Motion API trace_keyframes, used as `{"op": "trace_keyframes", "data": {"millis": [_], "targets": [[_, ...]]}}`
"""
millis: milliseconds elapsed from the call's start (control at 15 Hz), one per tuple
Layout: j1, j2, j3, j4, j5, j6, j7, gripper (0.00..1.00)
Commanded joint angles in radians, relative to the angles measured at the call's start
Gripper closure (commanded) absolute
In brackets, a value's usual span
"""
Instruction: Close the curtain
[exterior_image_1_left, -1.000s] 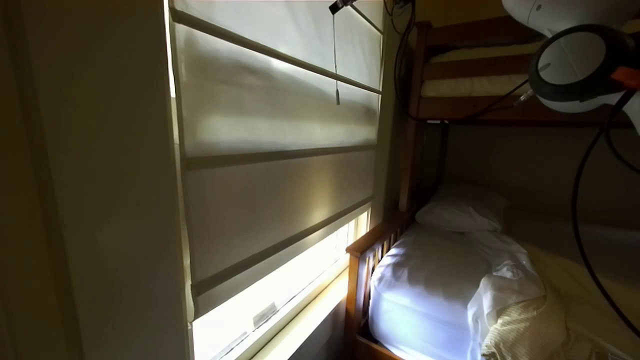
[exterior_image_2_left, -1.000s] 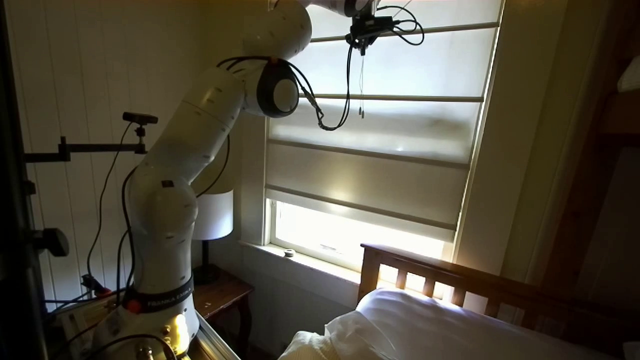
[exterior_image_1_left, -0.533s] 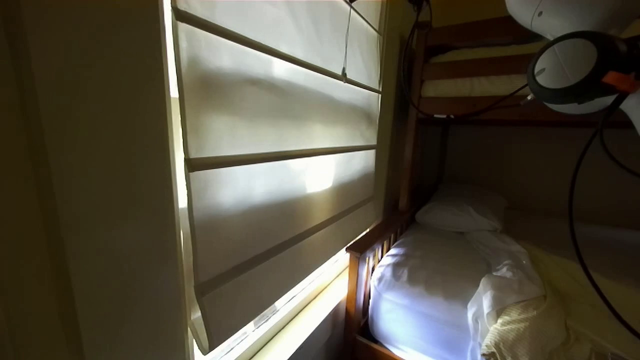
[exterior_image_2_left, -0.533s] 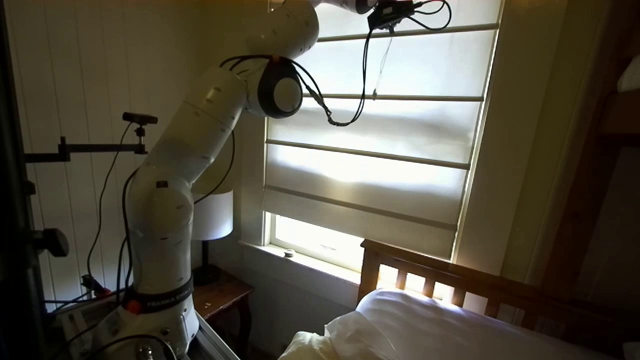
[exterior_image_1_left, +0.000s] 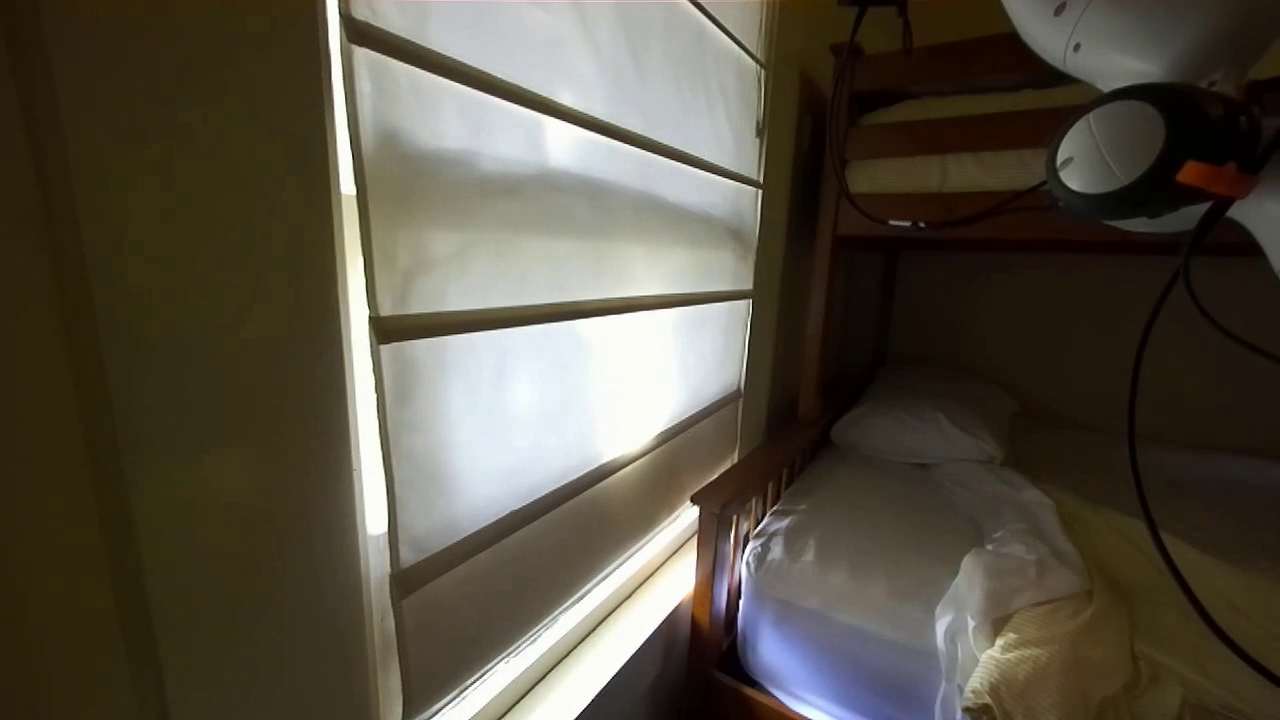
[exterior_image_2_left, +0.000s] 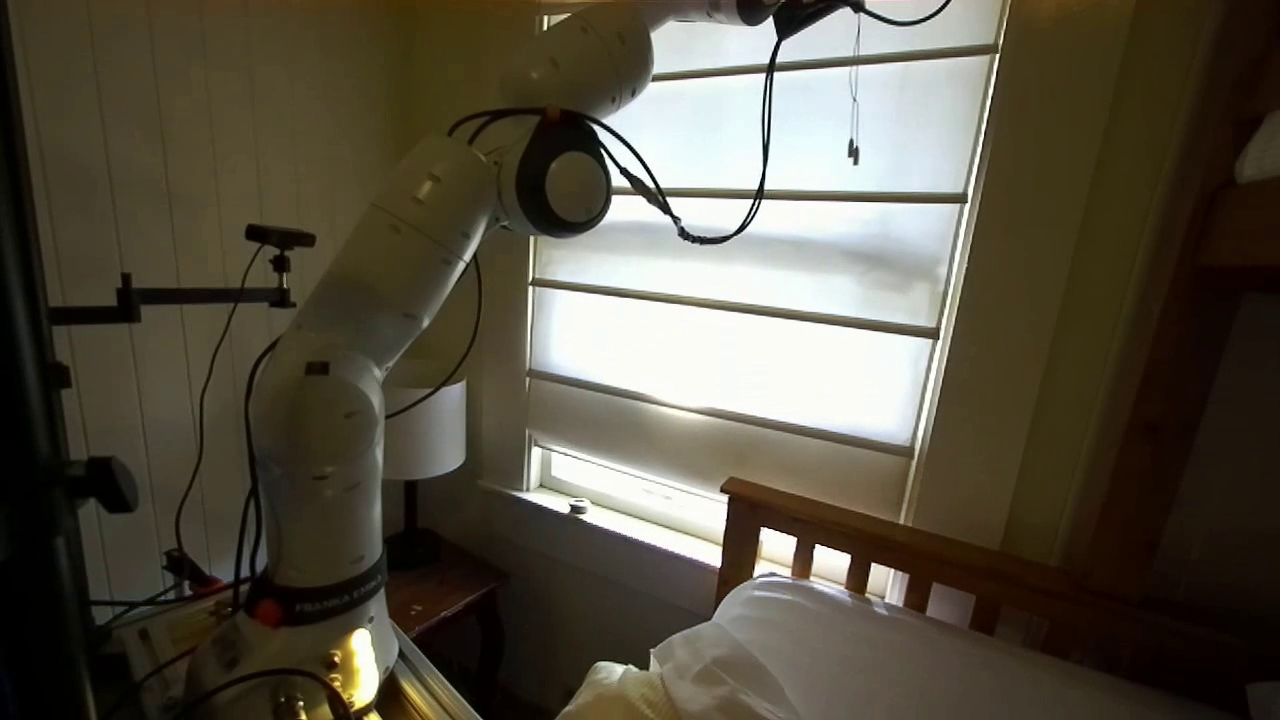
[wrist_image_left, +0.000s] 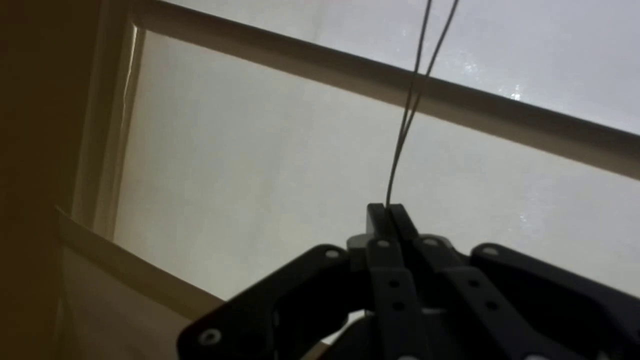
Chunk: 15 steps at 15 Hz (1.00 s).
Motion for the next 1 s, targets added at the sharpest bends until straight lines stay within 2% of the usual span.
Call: {"op": "trace_keyframes", "data": {"millis": [0, 267, 333, 400, 667, 933], "targets": [[-0.006, 0.001, 0.023, 0.0, -0.027, 0.007, 0.013, 0.97], [-0.016, 0.01, -0.001, 0.0, -0.04, 0.103, 0.113, 0.99], [-0.022, 0.007, -0.002, 0.0, -0.041, 0.109, 0.13, 0.72], [-0.028, 0.004, -0.004, 0.0, -0.044, 0.108, 0.139, 0.71], [-0.06, -0.02, -0.02, -0.003, -0.08, 0.009, 0.112, 0.44], [-0.118, -0.058, 0.0, -0.007, -0.076, -0.203, -0.056, 0.16]]}}
